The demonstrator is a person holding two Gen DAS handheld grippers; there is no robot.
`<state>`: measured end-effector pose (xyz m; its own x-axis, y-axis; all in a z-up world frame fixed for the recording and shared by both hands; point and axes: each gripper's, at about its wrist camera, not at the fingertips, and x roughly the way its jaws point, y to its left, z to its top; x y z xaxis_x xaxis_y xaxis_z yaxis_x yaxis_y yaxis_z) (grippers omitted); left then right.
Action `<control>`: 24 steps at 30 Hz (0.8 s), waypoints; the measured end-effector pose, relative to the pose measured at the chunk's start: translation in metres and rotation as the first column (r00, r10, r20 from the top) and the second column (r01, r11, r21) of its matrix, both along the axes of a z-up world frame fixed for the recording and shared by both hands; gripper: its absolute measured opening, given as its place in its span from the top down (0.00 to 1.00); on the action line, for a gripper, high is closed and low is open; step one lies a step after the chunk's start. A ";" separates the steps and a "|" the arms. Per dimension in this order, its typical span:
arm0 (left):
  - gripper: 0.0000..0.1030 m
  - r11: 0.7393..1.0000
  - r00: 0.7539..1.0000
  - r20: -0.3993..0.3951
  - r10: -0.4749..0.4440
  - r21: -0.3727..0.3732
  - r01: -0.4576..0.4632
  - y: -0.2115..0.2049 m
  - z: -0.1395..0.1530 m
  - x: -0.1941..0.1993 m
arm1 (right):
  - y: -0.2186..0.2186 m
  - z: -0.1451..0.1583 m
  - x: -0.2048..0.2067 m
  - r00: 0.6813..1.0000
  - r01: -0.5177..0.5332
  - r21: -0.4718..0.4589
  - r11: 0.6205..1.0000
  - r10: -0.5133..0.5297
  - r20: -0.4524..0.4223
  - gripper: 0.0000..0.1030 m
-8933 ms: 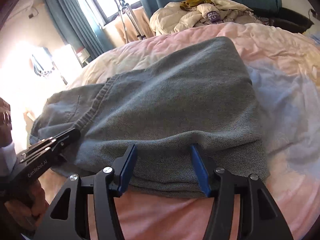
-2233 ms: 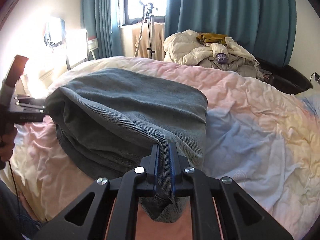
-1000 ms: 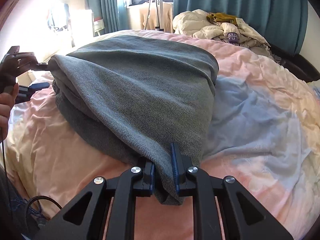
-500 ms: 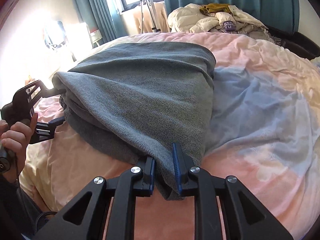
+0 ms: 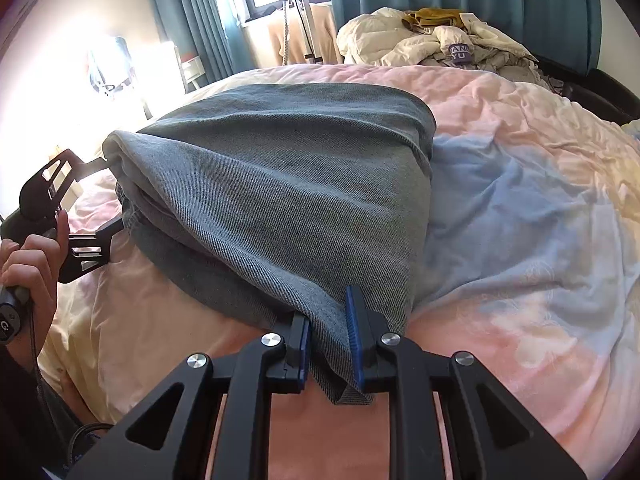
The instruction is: Fold clothes
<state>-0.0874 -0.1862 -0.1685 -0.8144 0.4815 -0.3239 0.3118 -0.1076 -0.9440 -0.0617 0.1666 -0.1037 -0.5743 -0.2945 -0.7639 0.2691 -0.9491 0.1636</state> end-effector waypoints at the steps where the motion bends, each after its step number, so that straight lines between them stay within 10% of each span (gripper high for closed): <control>1: 0.40 1.000 1.000 -0.005 0.001 -0.004 -0.001 0.000 0.001 0.000 | 0.000 0.000 0.000 1.000 -0.001 0.000 1.000 0.001 0.000 0.83; 10: 0.32 0.998 0.997 -0.080 -0.020 -0.069 0.015 0.003 0.015 -0.004 | -0.004 0.001 0.004 1.000 -0.007 0.004 1.000 0.007 -0.002 0.78; 17: 0.20 0.998 0.999 0.028 -0.030 -0.059 0.032 -0.001 -0.003 -0.020 | -0.008 0.003 0.008 1.000 -0.016 0.019 1.000 0.016 0.004 0.76; 24: 0.20 0.996 0.991 0.124 -0.044 -0.076 0.054 -0.007 -0.015 -0.024 | 0.021 0.027 0.009 1.000 -0.002 -0.245 0.969 0.009 0.027 0.76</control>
